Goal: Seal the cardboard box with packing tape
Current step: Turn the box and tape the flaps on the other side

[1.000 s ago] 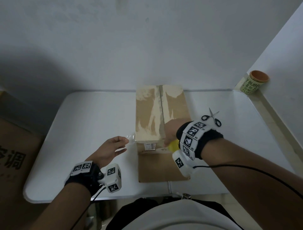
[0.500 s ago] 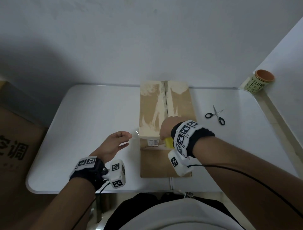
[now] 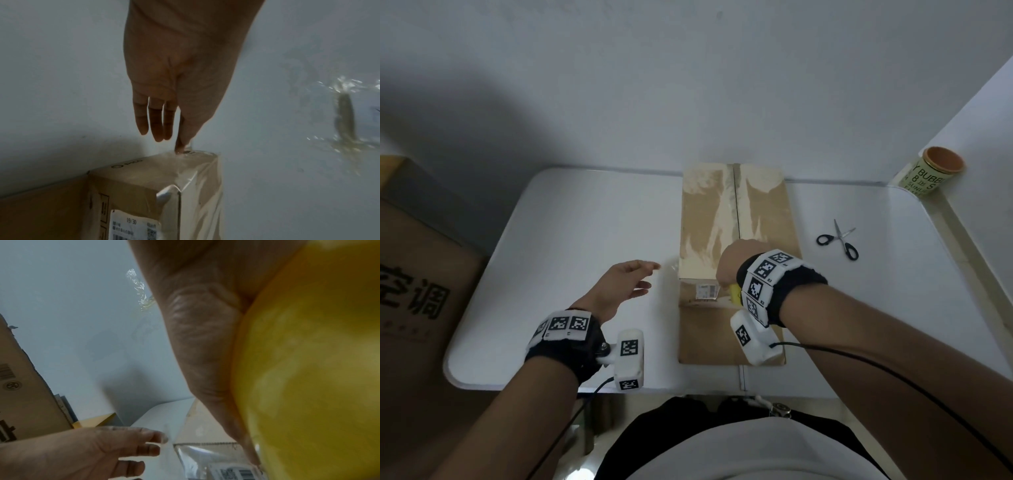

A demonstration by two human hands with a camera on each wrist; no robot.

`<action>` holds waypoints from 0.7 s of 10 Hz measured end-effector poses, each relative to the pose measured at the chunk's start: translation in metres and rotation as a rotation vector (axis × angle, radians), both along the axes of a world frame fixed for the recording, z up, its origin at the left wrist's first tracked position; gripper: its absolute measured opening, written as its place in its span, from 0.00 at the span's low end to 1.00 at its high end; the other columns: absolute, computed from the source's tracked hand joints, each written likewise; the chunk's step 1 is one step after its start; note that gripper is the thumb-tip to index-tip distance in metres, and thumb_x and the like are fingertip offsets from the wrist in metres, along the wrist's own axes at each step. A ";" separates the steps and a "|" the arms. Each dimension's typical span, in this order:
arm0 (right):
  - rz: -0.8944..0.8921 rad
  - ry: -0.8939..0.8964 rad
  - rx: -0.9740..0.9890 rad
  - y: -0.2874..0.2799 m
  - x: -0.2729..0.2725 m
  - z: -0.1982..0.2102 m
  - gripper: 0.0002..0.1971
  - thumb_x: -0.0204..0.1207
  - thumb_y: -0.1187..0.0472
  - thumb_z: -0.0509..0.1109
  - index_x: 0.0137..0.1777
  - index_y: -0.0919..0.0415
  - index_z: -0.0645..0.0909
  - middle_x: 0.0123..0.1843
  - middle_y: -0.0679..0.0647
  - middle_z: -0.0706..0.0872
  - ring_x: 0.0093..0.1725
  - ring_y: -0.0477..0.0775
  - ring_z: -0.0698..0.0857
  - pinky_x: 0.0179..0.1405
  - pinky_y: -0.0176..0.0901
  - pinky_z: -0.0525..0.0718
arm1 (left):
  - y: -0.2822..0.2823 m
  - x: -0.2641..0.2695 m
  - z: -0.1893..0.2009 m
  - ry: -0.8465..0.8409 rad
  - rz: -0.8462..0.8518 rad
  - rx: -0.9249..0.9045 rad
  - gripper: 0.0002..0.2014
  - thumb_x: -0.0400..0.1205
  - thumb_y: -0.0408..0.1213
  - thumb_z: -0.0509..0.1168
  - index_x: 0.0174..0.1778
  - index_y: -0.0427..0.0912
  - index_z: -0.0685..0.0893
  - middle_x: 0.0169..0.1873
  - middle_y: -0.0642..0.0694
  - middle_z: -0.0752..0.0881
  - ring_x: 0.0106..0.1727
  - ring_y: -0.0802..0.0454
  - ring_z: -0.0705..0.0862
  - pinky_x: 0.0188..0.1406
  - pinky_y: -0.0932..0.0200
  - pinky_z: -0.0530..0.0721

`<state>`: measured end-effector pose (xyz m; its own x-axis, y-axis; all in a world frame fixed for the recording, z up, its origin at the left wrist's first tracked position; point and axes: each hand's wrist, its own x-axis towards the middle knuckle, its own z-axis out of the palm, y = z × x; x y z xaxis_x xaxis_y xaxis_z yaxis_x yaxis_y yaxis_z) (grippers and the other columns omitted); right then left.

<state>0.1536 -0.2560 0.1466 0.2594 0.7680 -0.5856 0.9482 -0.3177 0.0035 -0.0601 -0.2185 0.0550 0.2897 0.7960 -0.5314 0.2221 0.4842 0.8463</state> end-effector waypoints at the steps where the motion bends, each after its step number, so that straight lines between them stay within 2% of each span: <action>1: 0.007 0.001 -0.016 -0.002 -0.002 0.002 0.20 0.72 0.52 0.67 0.63 0.57 0.82 0.64 0.58 0.84 0.63 0.62 0.82 0.53 0.52 0.79 | 0.009 0.005 0.011 0.342 0.110 0.271 0.15 0.86 0.38 0.61 0.68 0.40 0.80 0.52 0.44 0.86 0.42 0.49 0.86 0.54 0.54 0.85; 2: 0.015 -0.016 -0.024 -0.003 -0.003 0.015 0.19 0.73 0.52 0.68 0.62 0.57 0.83 0.62 0.57 0.84 0.63 0.61 0.82 0.54 0.51 0.79 | 0.011 0.025 0.035 0.498 -0.079 0.830 0.07 0.84 0.40 0.65 0.54 0.45 0.85 0.45 0.52 0.86 0.40 0.54 0.84 0.47 0.60 0.81; 3: 0.124 -0.084 -0.154 0.015 -0.002 -0.005 0.13 0.71 0.51 0.71 0.52 0.57 0.85 0.45 0.52 0.84 0.50 0.58 0.86 0.46 0.48 0.84 | 0.005 0.056 0.044 0.488 -0.685 0.925 0.04 0.81 0.39 0.68 0.47 0.44 0.84 0.42 0.52 0.84 0.40 0.54 0.82 0.44 0.57 0.82; 4: 0.161 -0.130 -0.211 0.011 -0.003 0.002 0.10 0.73 0.51 0.71 0.49 0.55 0.86 0.37 0.50 0.83 0.39 0.53 0.85 0.38 0.44 0.84 | 0.005 0.074 0.036 0.674 -1.003 0.906 0.06 0.81 0.41 0.65 0.46 0.42 0.79 0.44 0.49 0.78 0.45 0.47 0.81 0.42 0.54 0.78; 5: 0.228 -0.107 -0.231 0.001 -0.002 0.020 0.18 0.81 0.51 0.64 0.64 0.61 0.81 0.57 0.55 0.85 0.57 0.57 0.85 0.47 0.44 0.78 | 0.007 0.085 0.030 0.777 -1.044 0.936 0.08 0.82 0.44 0.64 0.47 0.44 0.75 0.44 0.50 0.74 0.46 0.45 0.81 0.37 0.55 0.72; 6: 0.193 -0.004 -0.363 0.002 0.003 0.037 0.26 0.81 0.46 0.64 0.71 0.64 0.75 0.65 0.60 0.81 0.63 0.59 0.81 0.54 0.46 0.76 | 0.009 0.095 0.029 0.885 -1.102 0.939 0.16 0.82 0.46 0.64 0.63 0.44 0.74 0.51 0.45 0.79 0.52 0.43 0.83 0.40 0.54 0.76; 7: 0.111 0.149 -0.517 0.000 0.010 0.042 0.27 0.78 0.43 0.66 0.67 0.65 0.75 0.66 0.62 0.80 0.59 0.60 0.81 0.60 0.49 0.78 | 0.011 0.101 0.029 0.951 -1.155 0.926 0.20 0.82 0.47 0.64 0.68 0.44 0.71 0.57 0.42 0.79 0.55 0.40 0.83 0.43 0.51 0.79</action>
<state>0.1632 -0.2559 0.1885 0.0785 0.3886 -0.9181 0.9782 -0.2078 -0.0043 0.0411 -0.2072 0.0838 0.7590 0.5367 -0.3686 0.6094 -0.7849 0.1120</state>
